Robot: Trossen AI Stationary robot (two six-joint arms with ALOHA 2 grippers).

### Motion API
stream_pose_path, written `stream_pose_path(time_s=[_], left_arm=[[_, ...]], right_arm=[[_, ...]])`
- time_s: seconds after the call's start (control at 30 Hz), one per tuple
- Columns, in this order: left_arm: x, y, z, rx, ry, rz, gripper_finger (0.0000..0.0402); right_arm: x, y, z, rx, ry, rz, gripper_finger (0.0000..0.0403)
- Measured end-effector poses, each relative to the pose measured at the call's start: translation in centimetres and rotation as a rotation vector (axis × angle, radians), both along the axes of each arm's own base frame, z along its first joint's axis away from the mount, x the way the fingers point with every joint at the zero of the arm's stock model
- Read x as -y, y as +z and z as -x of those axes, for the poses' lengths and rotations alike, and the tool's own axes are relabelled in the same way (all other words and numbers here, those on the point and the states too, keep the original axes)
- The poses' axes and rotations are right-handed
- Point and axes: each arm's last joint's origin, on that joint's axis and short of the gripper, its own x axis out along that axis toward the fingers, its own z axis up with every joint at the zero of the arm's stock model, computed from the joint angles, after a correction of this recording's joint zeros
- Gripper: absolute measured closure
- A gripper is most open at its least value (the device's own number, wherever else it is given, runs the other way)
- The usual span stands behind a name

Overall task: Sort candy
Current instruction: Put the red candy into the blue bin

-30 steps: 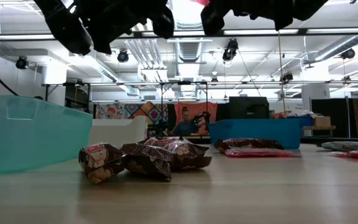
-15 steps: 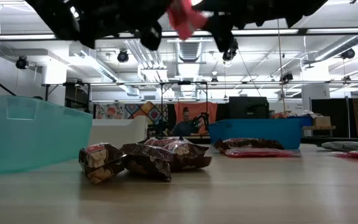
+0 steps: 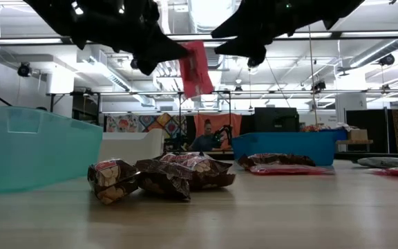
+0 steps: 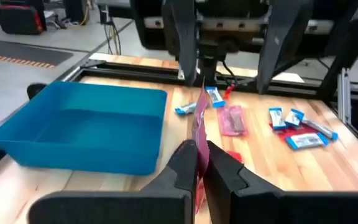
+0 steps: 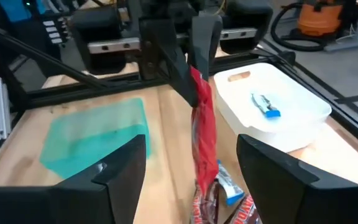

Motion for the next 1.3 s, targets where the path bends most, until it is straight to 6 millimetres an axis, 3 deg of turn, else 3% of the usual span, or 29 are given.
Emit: stream_pose_path(time_s=[0.23, 0.43, 0.57, 0.77, 1.0, 1.3], left_arm=[[0.0, -0.5, -1.4, 0.084, -0.038, 0.019, 0.0401], [0.0, -1.1, -2.0, 0.099, -0.053, 0.032, 0.0401], [0.1, -1.1, -2.1, 0.112, -0.055, 0.031, 0.0401], [0.1, -0.8, -2.1, 0.127, -0.061, 0.024, 0.0401], [0.1, -0.7, -2.1, 0.139, -0.055, 0.038, 0.0389], [-0.4, -0.6, -2.0, 0.142, -0.037, 0.036, 0.0306]], right_arm=[[0.1, -0.6, -0.4, -0.021, -0.002, -0.001, 0.0172], [0.1, -0.7, -0.4, -0.023, -0.001, 0.0, 0.0206], [0.1, -0.8, -0.4, -0.032, 0.001, 0.0, 0.026], [0.1, -0.7, -0.4, -0.034, 0.008, 0.027, 0.0378], [0.3, -0.7, -0.3, -0.032, -0.002, 0.015, 0.0394], [1.8, -0.6, 0.1, -0.038, -0.085, -0.092, 0.0394]])
